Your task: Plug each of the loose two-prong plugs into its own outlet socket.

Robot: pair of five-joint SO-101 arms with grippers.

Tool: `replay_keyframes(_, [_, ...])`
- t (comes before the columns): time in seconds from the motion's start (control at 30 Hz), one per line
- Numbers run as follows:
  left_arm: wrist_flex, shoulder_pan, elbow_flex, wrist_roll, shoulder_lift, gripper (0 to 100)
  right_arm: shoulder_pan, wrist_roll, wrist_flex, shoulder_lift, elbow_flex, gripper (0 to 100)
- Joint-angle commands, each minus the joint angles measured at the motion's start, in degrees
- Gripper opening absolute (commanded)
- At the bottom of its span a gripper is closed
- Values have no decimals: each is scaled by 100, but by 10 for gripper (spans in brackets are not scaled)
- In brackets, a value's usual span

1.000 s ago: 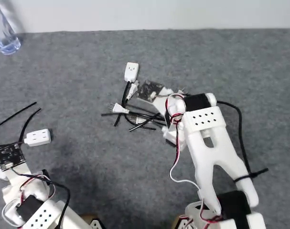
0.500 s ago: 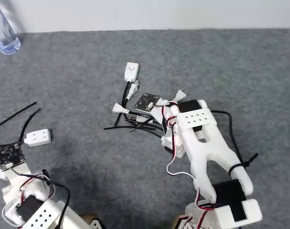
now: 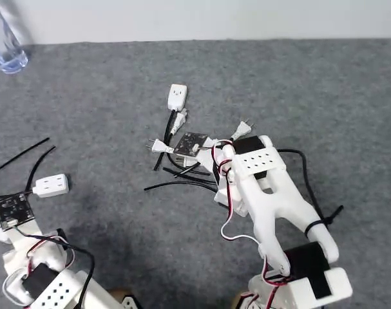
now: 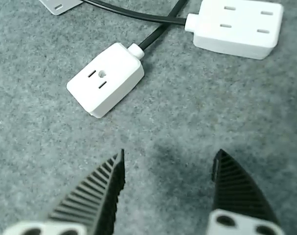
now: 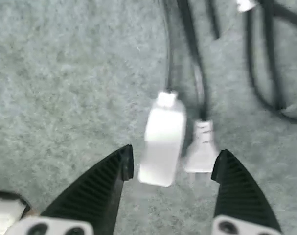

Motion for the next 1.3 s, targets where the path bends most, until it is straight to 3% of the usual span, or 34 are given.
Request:
replay_keyframes(0.0, [-53, 35, -145, 53, -44, 276, -163, 53, 242, -40, 44, 242])
replay_keyframes(0.33, [-53, 35, -145, 53, -44, 276, -163, 26, -4, 22, 132, 239])
replay_keyframes(0.57, [-53, 35, -145, 53, -44, 276, -171, 18, -400, 171, 132, 6])
replay_keyframes(0.7, [-53, 35, -145, 44, -44, 276, -171, 26, -549, 655, 123, 72])
replay_keyframes(0.97, [-53, 35, -145, 44, -44, 276, -215, 53, -752, 1209, 88, 31])
replay_keyframes(1.17, [-53, 35, -145, 44, -44, 276, -400, 404, -4, 760, 114, 168])
replay_keyframes(1.27, [-53, 35, -145, 44, -44, 276, -602, 431, 400, 611, 123, 186])
